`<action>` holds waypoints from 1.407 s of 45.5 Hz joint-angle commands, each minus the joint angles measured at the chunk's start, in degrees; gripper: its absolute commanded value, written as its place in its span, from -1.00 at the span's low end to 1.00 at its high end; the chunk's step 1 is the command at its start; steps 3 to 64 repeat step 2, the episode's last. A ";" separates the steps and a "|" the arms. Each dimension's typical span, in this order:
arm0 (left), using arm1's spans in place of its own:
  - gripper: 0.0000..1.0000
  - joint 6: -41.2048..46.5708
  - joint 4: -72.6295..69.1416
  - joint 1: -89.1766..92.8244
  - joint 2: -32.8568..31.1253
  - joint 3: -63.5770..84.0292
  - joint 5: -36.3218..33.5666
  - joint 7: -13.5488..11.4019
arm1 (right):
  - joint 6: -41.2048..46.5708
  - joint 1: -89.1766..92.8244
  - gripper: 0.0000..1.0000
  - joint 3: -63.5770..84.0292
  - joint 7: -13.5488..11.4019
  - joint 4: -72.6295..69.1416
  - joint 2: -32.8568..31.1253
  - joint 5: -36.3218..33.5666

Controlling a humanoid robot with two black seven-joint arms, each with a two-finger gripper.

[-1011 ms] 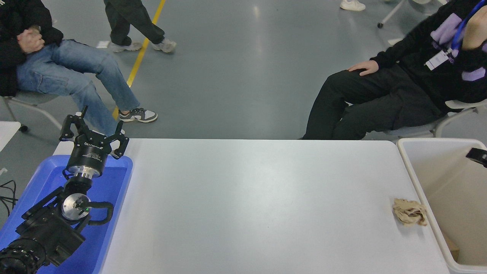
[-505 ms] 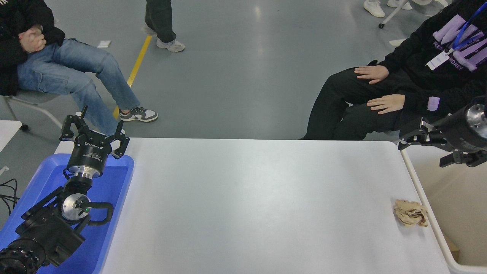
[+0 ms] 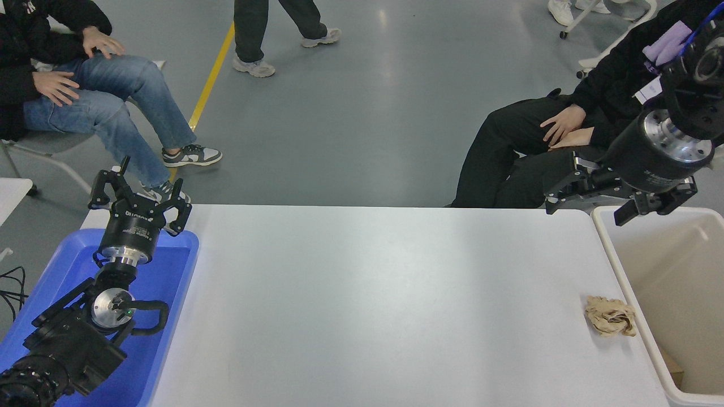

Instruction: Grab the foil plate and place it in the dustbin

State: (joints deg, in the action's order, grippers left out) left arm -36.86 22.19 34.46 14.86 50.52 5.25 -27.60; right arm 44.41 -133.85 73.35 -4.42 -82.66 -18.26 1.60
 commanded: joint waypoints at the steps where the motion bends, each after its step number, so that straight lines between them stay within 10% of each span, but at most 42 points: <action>1: 0.96 0.03 0.04 -0.01 -0.01 0.01 -0.06 0.00 | 0.59 -0.71 1.00 -0.66 -0.06 -0.40 1.47 0.34; 64: 0.96 -0.05 0.04 -0.01 -0.01 0.01 -0.06 0.00 | 0.59 -0.71 1.00 -0.66 0.02 -0.40 1.47 0.34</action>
